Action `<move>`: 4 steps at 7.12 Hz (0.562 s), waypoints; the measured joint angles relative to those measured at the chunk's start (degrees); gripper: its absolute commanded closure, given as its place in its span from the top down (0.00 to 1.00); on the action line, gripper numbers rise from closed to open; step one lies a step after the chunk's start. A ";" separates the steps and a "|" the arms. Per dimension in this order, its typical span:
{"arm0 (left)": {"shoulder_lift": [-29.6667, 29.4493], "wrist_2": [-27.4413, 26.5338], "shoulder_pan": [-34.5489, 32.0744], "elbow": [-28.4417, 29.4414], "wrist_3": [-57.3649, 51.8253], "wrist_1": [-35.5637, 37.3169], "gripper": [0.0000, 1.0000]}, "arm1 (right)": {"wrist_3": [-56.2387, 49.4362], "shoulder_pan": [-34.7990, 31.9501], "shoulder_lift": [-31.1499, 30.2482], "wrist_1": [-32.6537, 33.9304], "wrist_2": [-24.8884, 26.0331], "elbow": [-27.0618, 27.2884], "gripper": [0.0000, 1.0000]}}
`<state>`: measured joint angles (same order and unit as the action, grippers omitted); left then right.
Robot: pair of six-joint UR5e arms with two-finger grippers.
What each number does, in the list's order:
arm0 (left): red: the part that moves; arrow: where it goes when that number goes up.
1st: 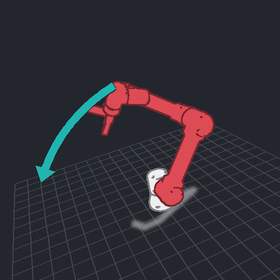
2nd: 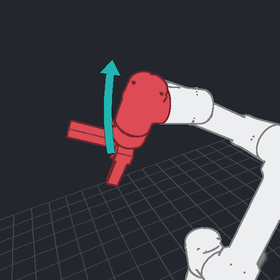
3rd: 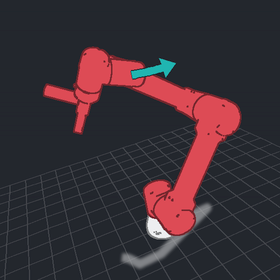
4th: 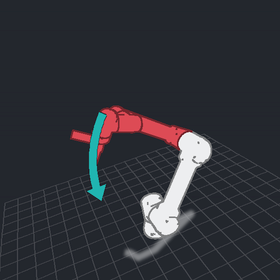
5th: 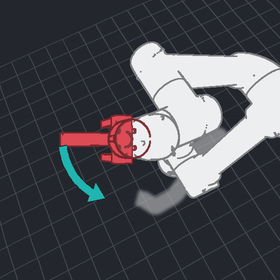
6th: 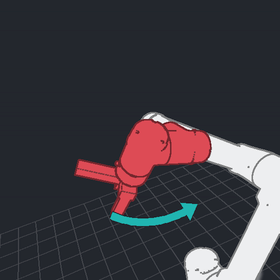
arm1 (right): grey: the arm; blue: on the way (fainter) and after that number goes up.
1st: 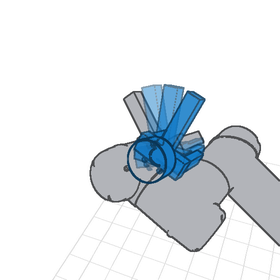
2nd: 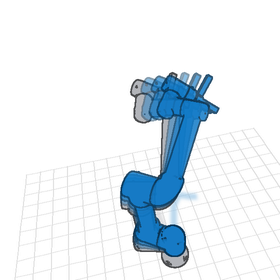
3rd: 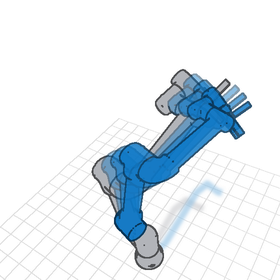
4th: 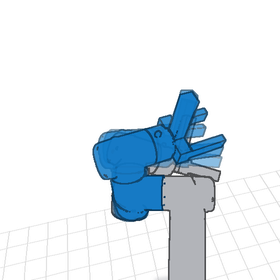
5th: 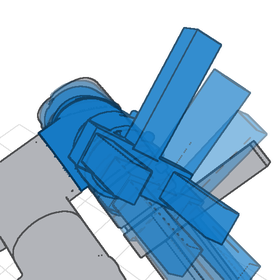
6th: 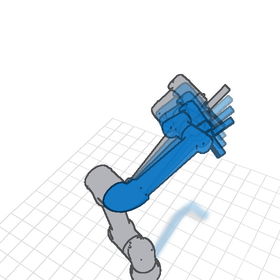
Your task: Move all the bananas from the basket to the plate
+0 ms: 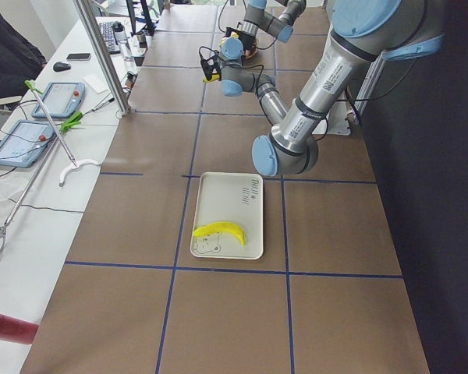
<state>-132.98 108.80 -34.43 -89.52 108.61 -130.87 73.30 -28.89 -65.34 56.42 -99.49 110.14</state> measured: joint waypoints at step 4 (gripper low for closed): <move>6.30 4.53 -5.79 -1.53 -3.74 3.60 0.00 | -0.68 -0.67 -0.12 14.45 -0.15 8.35 1.00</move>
<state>-126.68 113.34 -40.22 -91.05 104.87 -127.27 72.62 -29.56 -65.46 70.86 -99.64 118.49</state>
